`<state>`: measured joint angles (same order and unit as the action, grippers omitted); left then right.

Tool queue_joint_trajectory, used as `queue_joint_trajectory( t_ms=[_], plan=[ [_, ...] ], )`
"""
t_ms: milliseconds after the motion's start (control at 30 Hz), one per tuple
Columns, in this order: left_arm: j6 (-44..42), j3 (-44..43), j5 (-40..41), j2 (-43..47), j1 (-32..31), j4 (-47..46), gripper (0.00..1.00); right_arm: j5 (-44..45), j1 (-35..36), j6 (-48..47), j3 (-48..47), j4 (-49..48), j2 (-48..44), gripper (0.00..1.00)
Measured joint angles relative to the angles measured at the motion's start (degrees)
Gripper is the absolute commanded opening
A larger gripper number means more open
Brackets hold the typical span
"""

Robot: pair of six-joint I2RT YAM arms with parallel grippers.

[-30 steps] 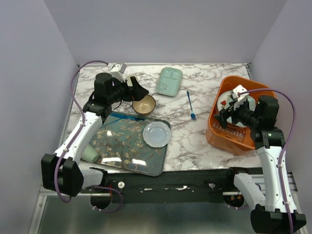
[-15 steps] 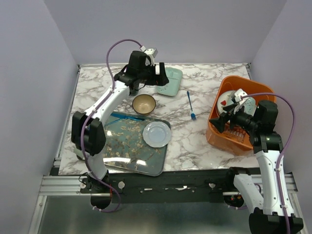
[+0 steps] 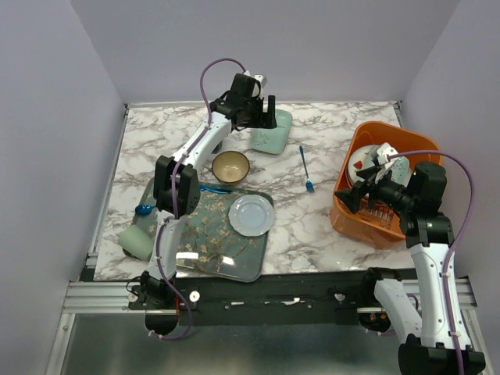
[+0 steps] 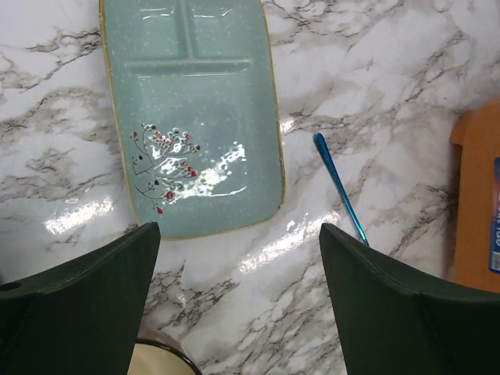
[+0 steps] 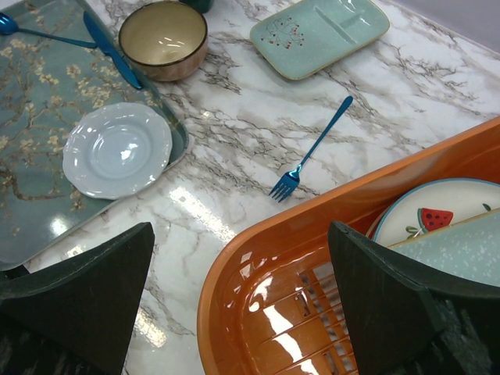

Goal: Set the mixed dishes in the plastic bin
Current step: Pick up the plate at the center of the board.

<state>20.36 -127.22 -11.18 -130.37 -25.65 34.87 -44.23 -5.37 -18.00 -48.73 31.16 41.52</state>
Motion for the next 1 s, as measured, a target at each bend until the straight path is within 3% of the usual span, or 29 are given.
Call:
queue_joint_trajectory(
  t_ms=[367, 833, 1000],
  plan=[
    [-0.28, -7.23, 5.81, -11.26, 0.52, 2.6, 0.67, 0.0, 0.0, -0.02, 0.07, -0.07, 0.31, 1.0],
    [0.94, -8.76, 4.85, -16.35, 3.96, 2.34, 0.57, 0.0, 0.0, -0.02, 0.07, -0.09, 0.59, 1.0],
    [1.62, -9.05, 1.99, -17.38, 4.9, 1.09, 0.47, 0.02, 0.0, -0.02, 0.07, -0.09, 0.59, 1.0]
  ],
)
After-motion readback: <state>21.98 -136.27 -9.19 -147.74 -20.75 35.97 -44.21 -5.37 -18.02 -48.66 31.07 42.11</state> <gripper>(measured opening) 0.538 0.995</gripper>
